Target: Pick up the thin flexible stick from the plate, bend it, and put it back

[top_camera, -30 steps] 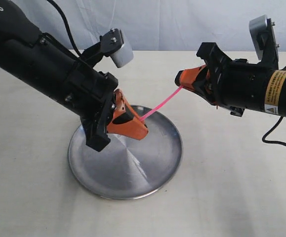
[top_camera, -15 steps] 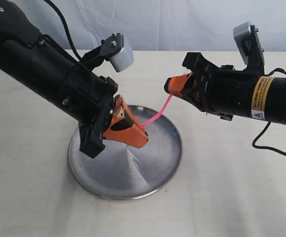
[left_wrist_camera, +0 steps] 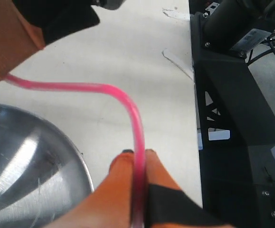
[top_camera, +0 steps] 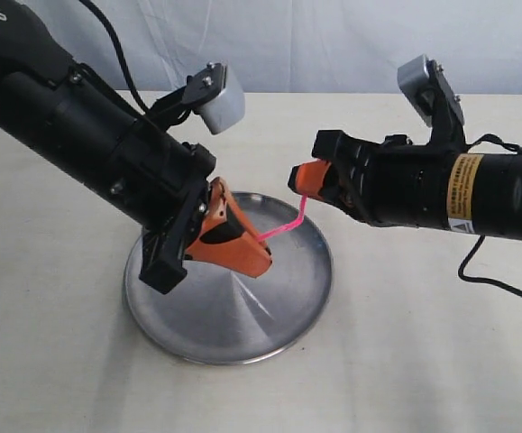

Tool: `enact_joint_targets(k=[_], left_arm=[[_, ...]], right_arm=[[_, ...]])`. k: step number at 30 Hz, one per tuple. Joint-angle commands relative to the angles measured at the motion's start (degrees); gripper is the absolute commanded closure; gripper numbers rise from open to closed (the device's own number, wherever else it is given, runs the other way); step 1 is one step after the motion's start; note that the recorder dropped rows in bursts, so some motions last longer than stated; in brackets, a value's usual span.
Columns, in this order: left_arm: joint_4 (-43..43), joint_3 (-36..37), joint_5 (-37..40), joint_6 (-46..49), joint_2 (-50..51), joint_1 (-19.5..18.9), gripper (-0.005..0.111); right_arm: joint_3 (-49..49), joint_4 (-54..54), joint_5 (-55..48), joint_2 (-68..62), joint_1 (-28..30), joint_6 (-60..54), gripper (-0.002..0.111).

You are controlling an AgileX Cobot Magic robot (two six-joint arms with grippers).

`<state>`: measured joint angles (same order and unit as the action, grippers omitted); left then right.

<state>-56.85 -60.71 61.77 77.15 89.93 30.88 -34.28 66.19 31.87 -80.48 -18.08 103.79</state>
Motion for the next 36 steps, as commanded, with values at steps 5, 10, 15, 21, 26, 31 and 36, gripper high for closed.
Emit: enact_joint_targets(k=[5,10,15,21,26,31,36], left_arm=[[-4.7,-0.4,-8.0,-0.3,-0.2,0.1,0.107],[-3.0,-0.4,-9.0,-2.0,-0.2,0.1,0.107],[0.6,-0.4,-11.8,-8.8,-0.2,0.1,0.107],[0.8,-0.4,-13.3,-12.1,-0.2,0.1,0.107],[0.8,-0.4,-14.0,-14.1,-0.2,0.1,0.107],[1.8,-0.4,-14.1,-15.9,-0.2,0.1,0.107],[5.8,-0.4,-16.5,-21.9,-0.2,0.1,0.107]], right_arm=[[0.3,9.6,7.8,0.0,-1.4,-0.3,0.109],[0.3,9.7,7.7,0.0,-1.4,-0.3,0.109],[0.3,9.7,7.9,0.0,-1.4,-0.3,0.109],[0.3,9.7,10.1,0.0,-1.4,-0.4,0.109],[0.3,11.4,10.8,0.0,-1.4,-0.4,0.109],[0.3,13.9,12.6,0.0,-1.4,-0.4,0.109],[0.3,16.3,13.5,0.0,-1.4,-0.4,0.109]])
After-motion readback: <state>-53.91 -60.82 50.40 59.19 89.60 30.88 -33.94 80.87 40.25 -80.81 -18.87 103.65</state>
